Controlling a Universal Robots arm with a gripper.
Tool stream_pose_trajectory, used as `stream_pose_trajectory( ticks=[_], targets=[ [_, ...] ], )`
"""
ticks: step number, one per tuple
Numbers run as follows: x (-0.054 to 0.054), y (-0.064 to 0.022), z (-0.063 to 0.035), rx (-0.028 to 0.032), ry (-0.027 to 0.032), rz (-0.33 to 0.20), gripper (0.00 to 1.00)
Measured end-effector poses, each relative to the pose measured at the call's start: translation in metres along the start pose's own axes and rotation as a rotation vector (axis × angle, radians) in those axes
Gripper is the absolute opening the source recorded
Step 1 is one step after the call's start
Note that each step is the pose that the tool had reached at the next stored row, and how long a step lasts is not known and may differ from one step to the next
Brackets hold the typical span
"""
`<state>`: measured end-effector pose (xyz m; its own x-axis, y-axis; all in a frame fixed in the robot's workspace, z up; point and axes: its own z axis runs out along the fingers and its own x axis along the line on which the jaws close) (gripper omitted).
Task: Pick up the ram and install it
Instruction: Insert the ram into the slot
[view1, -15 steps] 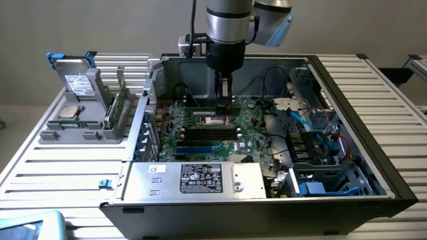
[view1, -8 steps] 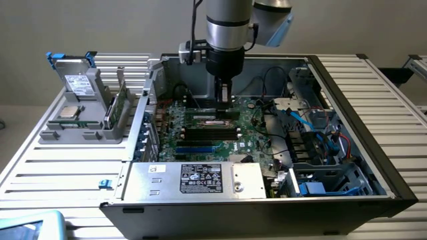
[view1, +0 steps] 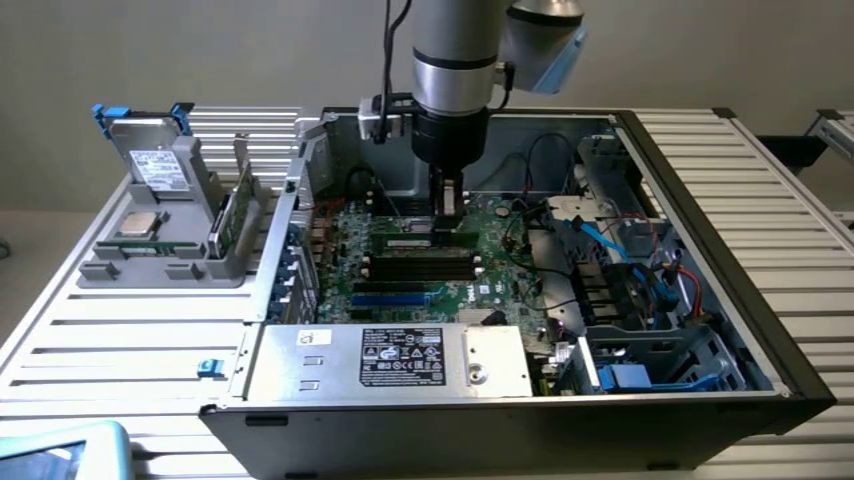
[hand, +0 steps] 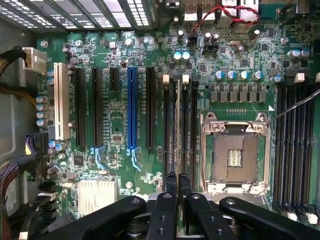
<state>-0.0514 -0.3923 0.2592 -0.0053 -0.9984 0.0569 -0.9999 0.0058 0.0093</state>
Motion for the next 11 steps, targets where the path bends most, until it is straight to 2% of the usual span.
stream_pose_trajectory(
  ticks=[8, 11],
  targets=[
    [0.0034, -0.0001, 0.0033, -0.0001, 0.0001, 0.000, 0.13],
    [0.0033, -0.0001, 0.0059, -0.0001, 0.0033, 0.000, 0.13]
  ],
)
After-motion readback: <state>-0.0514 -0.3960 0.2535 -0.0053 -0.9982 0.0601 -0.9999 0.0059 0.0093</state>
